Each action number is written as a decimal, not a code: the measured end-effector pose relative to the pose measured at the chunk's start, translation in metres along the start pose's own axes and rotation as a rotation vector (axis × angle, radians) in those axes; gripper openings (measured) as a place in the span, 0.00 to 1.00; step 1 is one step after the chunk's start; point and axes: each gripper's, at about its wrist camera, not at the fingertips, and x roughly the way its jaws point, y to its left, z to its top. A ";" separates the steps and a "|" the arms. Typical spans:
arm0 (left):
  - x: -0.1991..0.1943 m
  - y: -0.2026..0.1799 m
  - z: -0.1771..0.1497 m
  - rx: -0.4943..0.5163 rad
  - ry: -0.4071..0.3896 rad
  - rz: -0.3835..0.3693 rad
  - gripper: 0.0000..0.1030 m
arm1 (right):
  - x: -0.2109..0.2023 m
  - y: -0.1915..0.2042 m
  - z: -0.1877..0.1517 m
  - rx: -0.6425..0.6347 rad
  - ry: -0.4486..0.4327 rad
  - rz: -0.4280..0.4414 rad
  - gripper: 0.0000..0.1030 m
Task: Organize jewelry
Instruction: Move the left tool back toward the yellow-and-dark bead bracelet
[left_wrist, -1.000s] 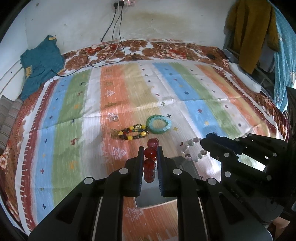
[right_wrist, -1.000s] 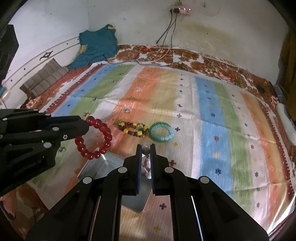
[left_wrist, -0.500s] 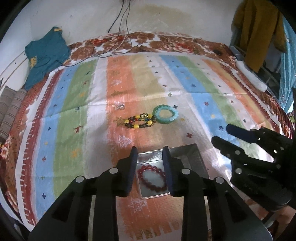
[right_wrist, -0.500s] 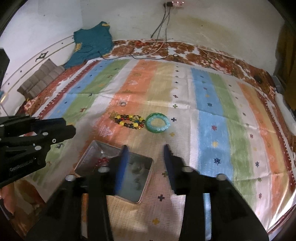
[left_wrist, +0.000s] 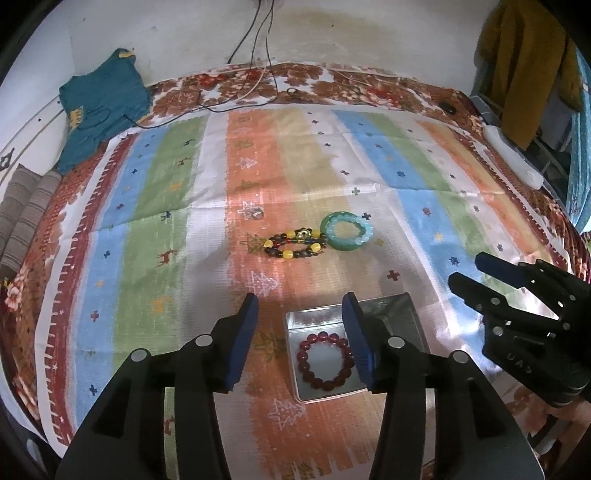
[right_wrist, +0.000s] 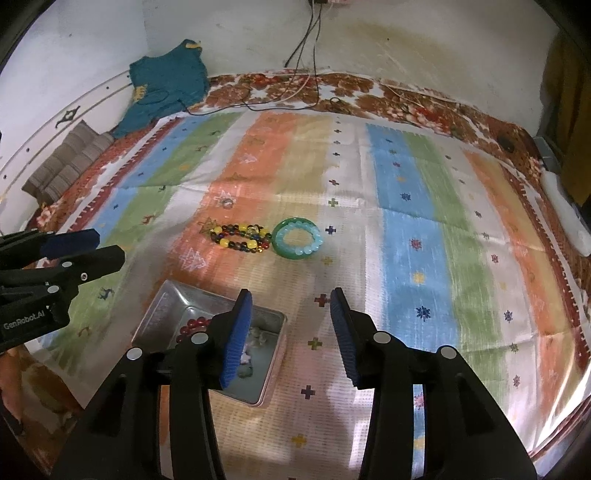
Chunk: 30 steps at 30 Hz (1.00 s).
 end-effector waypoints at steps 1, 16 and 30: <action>0.001 0.001 0.000 -0.001 0.002 0.002 0.47 | 0.000 -0.001 0.001 0.002 0.001 0.001 0.45; 0.012 0.007 0.007 -0.023 0.020 0.018 0.58 | 0.008 -0.011 0.007 0.050 0.025 0.037 0.58; 0.028 0.012 0.020 -0.028 0.034 0.047 0.65 | 0.021 -0.018 0.014 0.062 0.051 0.005 0.64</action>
